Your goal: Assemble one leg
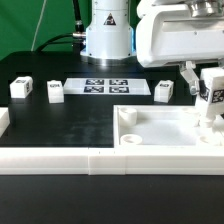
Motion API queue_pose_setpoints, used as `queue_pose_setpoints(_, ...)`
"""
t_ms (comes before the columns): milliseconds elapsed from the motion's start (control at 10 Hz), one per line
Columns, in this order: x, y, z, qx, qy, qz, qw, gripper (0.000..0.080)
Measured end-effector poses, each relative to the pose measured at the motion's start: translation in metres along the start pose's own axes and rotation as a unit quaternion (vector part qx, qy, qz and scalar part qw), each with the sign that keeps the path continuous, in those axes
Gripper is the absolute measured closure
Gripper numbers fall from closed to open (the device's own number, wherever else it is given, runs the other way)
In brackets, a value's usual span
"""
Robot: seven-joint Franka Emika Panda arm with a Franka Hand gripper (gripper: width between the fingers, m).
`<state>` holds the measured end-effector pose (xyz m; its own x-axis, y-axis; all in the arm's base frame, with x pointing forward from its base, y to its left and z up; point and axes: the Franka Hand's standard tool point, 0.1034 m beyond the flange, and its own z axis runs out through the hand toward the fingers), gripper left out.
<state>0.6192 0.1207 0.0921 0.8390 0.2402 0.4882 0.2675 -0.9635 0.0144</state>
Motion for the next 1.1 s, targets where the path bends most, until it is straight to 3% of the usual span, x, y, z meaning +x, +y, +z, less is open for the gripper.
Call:
queue_pose_setpoints(200, 0.008, 0.005, 0.009, 0.0, -0.001, 0.004, 1.0, 0.0509)
queue_pose_setpoints(700, -0.001, 0.004, 0.025, -0.004, 0.012, 0.005, 1.0, 0.0509)
queue_pose_setpoints(1100, 0.0, 0.002, 0.026, -0.014, 0.046, 0.005, 0.999, 0.0509)
